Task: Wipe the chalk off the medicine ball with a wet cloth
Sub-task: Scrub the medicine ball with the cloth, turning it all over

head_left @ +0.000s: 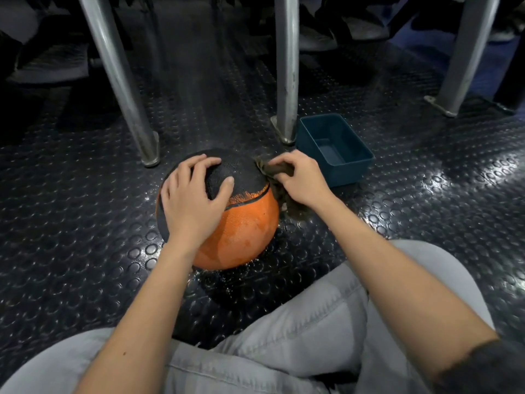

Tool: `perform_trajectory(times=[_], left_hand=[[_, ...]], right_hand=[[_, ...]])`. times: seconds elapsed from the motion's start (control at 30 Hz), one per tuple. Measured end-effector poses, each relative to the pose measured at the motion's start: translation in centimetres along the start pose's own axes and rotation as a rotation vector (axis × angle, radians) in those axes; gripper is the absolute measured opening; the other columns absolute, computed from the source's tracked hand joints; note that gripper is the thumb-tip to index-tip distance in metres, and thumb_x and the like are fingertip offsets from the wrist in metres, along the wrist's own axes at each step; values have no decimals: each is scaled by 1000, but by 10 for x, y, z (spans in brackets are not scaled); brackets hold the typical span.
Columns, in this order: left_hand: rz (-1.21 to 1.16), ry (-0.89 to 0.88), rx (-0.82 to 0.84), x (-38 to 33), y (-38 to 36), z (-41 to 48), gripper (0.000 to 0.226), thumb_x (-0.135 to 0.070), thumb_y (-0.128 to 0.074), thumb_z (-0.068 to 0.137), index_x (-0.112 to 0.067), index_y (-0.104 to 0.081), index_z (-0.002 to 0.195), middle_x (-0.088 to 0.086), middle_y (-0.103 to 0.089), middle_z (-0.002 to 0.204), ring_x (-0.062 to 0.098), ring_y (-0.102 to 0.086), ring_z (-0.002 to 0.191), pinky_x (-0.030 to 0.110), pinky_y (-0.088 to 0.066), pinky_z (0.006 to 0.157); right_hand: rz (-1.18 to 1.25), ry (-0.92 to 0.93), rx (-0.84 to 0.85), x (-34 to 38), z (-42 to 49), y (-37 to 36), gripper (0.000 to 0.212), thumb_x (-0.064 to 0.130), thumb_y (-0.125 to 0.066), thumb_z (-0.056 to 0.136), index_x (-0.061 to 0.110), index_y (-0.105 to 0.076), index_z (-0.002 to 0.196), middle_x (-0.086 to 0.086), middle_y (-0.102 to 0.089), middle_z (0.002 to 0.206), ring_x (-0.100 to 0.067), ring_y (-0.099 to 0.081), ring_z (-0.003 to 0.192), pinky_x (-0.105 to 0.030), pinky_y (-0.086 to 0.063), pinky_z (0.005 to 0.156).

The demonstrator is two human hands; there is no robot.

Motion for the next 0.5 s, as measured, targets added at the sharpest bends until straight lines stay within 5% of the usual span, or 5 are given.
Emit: perform_trajectory(times=[0.2,0.37,0.5], left_hand=[[-13,11,-25,0,2,3,45,-50,-47,82,-30,-57,121,-9,-49,132,19,-41,125,38,-24,106],[-6,-3,-9,-2,1,2,44,-50,-47,83,-31,-57,121,-10,-48,133,18,-40,126,37,-23,107],[-8,-4,-16,-1,1,1,44,-50,-47,82,-31,-57,121,-10,-48,133,17,-39,126,36,-22,107]], right_hand=[[148,177,-220,13,1,9,27,-1,-64,80,12,-69,103,-3,-59,95,-8,-52,91,-6,-36,80],[17,1,59,1,5,-2,26,5,-59,87,20,-67,107,-2,-62,115,-18,-53,111,-31,-41,98],[49,-11,-63,2,2,7,25,5,-62,85,19,-68,106,-2,-61,109,-15,-54,105,-25,-40,92]])
Point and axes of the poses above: each hand's wrist, its own z-axis towards the middle knuckle, its own y-axis out of the back of the hand, x = y × z, the point moved 3 cm from there along z, towards the middle knuckle
